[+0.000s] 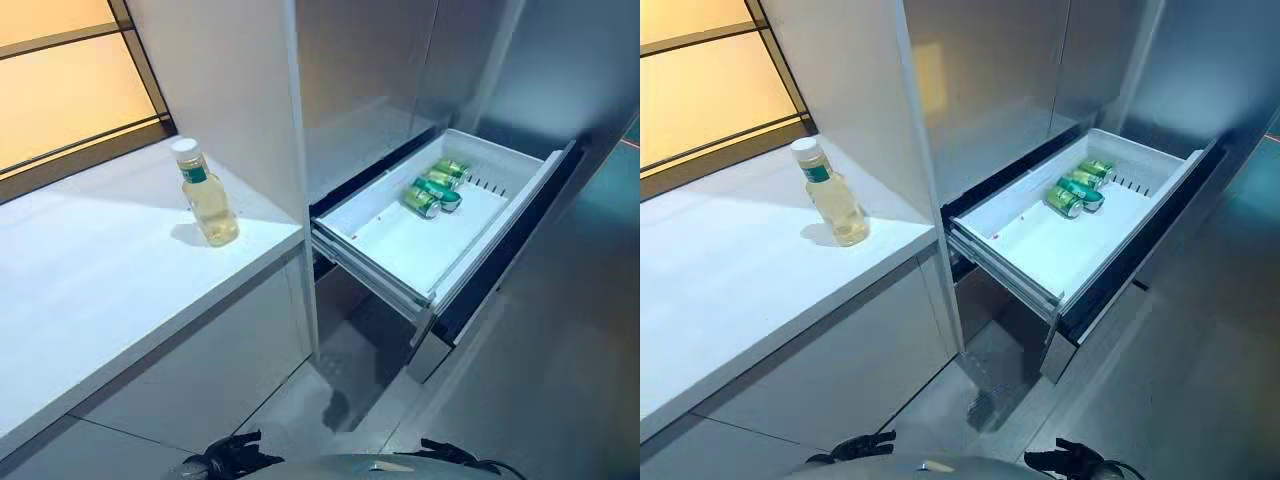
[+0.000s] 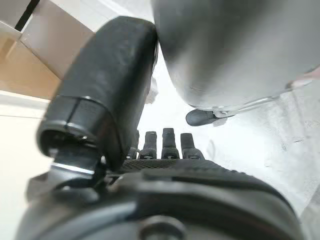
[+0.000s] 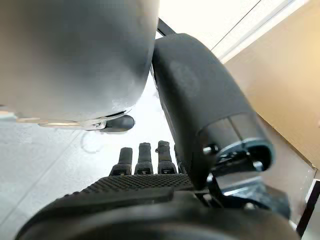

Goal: Put drinks into fridge and close the fridge

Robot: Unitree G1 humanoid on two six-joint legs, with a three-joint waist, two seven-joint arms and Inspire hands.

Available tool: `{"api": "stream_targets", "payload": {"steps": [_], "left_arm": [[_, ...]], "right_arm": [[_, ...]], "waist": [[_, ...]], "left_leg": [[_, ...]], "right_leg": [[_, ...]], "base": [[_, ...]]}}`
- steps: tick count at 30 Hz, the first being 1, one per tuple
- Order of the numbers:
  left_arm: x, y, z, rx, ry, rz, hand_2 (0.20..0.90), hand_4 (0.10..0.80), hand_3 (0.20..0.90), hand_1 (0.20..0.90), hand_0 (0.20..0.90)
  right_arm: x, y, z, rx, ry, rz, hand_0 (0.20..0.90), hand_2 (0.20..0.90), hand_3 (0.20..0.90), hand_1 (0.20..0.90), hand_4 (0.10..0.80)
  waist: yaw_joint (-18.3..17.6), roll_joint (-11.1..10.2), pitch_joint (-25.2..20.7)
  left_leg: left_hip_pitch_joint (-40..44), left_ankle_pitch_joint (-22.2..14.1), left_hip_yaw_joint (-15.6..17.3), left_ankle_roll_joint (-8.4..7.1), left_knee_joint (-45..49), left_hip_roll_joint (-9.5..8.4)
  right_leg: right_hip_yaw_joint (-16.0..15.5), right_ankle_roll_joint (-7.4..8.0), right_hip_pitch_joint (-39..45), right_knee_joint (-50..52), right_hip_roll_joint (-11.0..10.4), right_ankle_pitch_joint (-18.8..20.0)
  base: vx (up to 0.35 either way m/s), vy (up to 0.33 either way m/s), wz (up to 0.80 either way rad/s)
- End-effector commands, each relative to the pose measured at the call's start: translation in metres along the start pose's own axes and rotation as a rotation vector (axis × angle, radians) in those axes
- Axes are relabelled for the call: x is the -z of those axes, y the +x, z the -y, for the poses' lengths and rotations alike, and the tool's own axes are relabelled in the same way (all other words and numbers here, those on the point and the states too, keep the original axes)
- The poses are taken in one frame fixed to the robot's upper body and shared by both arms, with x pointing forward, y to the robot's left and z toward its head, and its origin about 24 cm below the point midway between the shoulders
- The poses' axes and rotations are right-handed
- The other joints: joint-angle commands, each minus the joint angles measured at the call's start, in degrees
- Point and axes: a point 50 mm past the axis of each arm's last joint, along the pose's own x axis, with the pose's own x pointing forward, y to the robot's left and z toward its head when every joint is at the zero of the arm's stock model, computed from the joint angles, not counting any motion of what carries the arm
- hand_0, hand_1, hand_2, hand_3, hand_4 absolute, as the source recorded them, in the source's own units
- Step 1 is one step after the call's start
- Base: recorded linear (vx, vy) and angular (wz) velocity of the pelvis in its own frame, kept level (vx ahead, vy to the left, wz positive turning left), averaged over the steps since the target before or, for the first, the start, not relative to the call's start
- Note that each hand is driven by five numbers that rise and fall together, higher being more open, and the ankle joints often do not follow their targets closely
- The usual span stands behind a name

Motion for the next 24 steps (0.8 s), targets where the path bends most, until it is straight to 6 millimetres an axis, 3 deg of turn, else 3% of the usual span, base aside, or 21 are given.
{"api": "stream_targets", "payload": {"steps": [1,6,12,17,19,24], "left_arm": [[-0.009,0.003,0.004,0.019,0.045,0.023,0.9,0.8,0.9,0.9,0.9],[-0.014,0.003,0.001,-0.035,0.064,0.054,0.9,0.8,0.9,0.9,0.9],[-0.03,0.002,-0.001,-0.056,0.282,0.108,0.9,0.8,0.9,0.9,0.9],[-0.071,-0.004,0.008,0.156,0.463,0.172,0.9,0.8,0.9,0.9,0.9],[-0.098,-0.014,0.012,0.253,0.533,0.208,0.9,0.8,0.9,0.9,0.9],[-0.173,-0.07,0.013,0.59,0.59,0.363,0.9,0.8,0.9,0.9,0.9]], "right_arm": [[-0.017,0.002,-0.001,-0.013,-0.044,0.03,0.9,0.9,0.9,0.9,0.8],[-0.017,0.002,-0.001,-0.014,-0.044,0.031,0.9,0.9,0.9,0.9,0.8],[-0.019,0.002,0.0,-0.015,-0.06,0.031,0.9,0.9,0.9,0.9,0.8],[-0.031,0.001,0.005,-0.011,-0.094,0.044,0.9,0.9,0.9,0.9,0.8],[-0.037,0.0,0.01,-0.004,-0.107,0.049,0.9,0.9,0.9,0.9,0.8],[-0.038,-0.002,0.018,0.012,-0.116,0.058,0.9,0.9,0.9,0.9,0.8]], "waist": [[0.6,-0.1,0.4],[0.7,-0.2,0.4],[0.5,0.0,0.3],[-0.1,0.8,0.8],[-0.4,1.3,1.0],[-0.6,2.5,1.0]], "left_leg": [[-1.3,-4.2,1.2,1.51,1.5,-0.98],[-1.5,-4.2,1.1,1.52,1.7,-1.03],[-1.3,-4.1,1.3,1.31,1.4,-0.92],[-1.4,-3.9,1.6,1.2,1.2,-0.71],[-1.6,-3.8,1.7,1.15,1.2,-0.61],[-1.8,-3.5,1.5,1.34,0.8,-0.65]], "right_leg": [[-2.7,4.26,-1.6,5.3,-2.4,-3.2],[-2.7,4.22,-1.6,5.3,-2.4,-3.2],[-2.5,4.27,-1.6,5.2,-2.3,-3.1],[-1.9,4.51,-2.2,5.4,-2.2,-3.1],[-1.6,4.67,-2.4,5.4,-2.1,-3.0],[-1.1,5.15,-2.7,5.4,-2.2,-2.6]], "base": [[0.0,0.0,0.0],[0.0,0.0,0.0],[0.0,0.0,0.0],[-0.03,0.023,-0.03],[-0.035,0.034,-0.03],[-0.015,0.015,0.0]]}}
